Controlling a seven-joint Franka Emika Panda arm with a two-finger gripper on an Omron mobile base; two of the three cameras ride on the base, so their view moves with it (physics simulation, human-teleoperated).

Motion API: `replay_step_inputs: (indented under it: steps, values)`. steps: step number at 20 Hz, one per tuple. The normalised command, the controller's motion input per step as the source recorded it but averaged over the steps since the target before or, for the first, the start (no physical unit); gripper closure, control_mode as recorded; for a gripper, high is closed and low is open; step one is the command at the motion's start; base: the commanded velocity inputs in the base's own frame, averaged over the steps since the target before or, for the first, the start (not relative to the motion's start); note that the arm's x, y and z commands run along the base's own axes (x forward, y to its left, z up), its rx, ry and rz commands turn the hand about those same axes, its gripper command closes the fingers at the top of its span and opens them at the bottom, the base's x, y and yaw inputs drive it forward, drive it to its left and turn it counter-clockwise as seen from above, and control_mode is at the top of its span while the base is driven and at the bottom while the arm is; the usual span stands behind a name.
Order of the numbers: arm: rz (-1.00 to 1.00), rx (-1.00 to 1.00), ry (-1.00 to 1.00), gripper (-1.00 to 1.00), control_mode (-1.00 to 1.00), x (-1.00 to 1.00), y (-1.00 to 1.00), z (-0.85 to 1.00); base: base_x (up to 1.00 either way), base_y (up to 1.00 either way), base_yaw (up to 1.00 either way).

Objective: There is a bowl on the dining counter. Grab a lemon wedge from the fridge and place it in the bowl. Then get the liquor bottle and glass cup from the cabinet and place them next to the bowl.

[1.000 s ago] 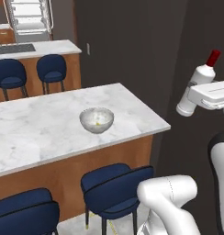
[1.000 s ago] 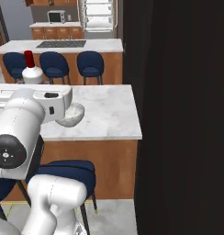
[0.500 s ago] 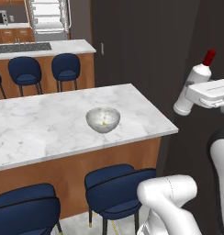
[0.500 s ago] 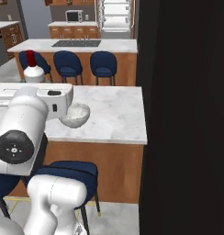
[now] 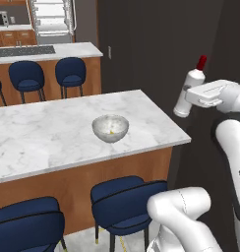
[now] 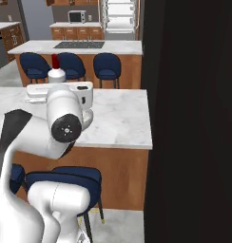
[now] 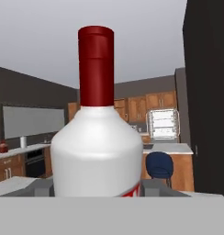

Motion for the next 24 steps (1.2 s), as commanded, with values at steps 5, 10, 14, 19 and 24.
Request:
replay_step_inputs:
  steps: [5,10,14,19,24]
  values:
    - [0.07,-0.06,0.00,1.00,-1.00,0.68,0.00,-0.42,0.00,0.00,0.00]
    - [0.07,-0.13,0.00,1.00,-1.00,0.09,-0.03,-0.35,0.00,0.00,0.00]
    - [0.11,-0.11,0.00,1.00,-1.00,0.30,-0.26,-0.29,0.00,0.00,0.00]
    - [0.09,-0.02,0.00,1.00,-1.00,0.49,-0.34,-0.24,0.00,0.00,0.00]
    - [0.05,0.00,0.01,1.00,-1.00,0.47,-0.21,-0.29,0.00,0.00,0.00]
